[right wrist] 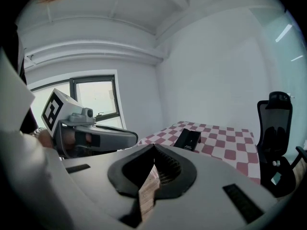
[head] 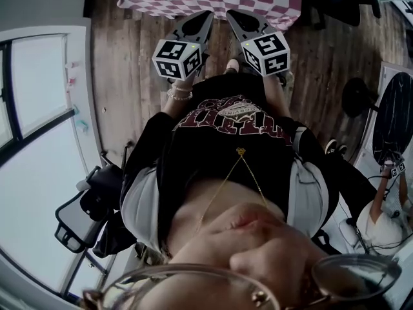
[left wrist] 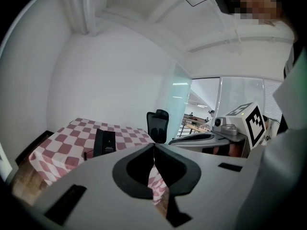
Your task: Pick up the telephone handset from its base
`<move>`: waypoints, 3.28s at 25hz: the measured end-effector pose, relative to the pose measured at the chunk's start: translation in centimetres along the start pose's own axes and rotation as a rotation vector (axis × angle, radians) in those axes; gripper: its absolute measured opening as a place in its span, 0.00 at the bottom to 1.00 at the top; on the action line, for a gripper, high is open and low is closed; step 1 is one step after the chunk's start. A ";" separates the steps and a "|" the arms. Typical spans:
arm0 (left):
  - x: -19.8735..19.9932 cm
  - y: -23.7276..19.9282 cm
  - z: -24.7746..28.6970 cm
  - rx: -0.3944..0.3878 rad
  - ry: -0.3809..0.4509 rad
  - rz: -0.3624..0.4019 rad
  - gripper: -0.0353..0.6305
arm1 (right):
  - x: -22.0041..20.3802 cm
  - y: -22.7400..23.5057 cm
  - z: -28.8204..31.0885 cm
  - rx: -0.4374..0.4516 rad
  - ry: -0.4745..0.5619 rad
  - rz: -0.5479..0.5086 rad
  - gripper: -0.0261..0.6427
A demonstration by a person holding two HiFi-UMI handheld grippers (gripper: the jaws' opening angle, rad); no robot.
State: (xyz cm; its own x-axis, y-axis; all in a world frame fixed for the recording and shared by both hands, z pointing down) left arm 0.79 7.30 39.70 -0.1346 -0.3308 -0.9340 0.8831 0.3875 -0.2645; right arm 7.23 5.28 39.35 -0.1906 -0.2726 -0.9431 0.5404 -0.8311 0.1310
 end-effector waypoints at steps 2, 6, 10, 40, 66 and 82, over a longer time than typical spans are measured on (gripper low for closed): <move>0.0 0.1 0.8 0.009 -0.002 0.002 0.07 | 0.0 0.8 0.1 0.011 -0.004 -0.005 0.07; 0.1 0.1 2.5 0.026 -0.001 -0.004 0.07 | 0.2 2.5 0.3 0.029 0.001 -0.013 0.07; 0.2 0.3 3.8 0.061 0.014 0.000 0.07 | 0.5 4.5 0.0 0.036 0.020 -0.016 0.07; 2.6 -5.7 10.4 -0.040 -0.011 0.008 0.07 | 2.3 9.9 6.3 -0.057 0.038 0.036 0.07; 4.2 -16.7 13.6 -0.104 -0.085 0.009 0.07 | 3.6 13.7 15.6 -0.196 0.012 0.109 0.07; 7.0 -18.7 19.3 0.002 -0.082 -0.021 0.07 | 6.4 19.3 19.6 -0.059 -0.032 0.056 0.07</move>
State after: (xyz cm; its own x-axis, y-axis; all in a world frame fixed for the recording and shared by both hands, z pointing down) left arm -8.02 -18.85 42.71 -0.1158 -0.4076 -0.9058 0.8813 0.3786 -0.2830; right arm 0.36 -21.98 41.81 -0.1845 -0.3341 -0.9243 0.5982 -0.7844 0.1642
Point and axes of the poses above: the fingertips, and each gripper's own axes: z forward along the fingers, y to its right, x out of its top, the point moved 2 cm from there along -z, backward along the fingers, and after that the axes turned 3 degrees about y, right-handed, at the moved point
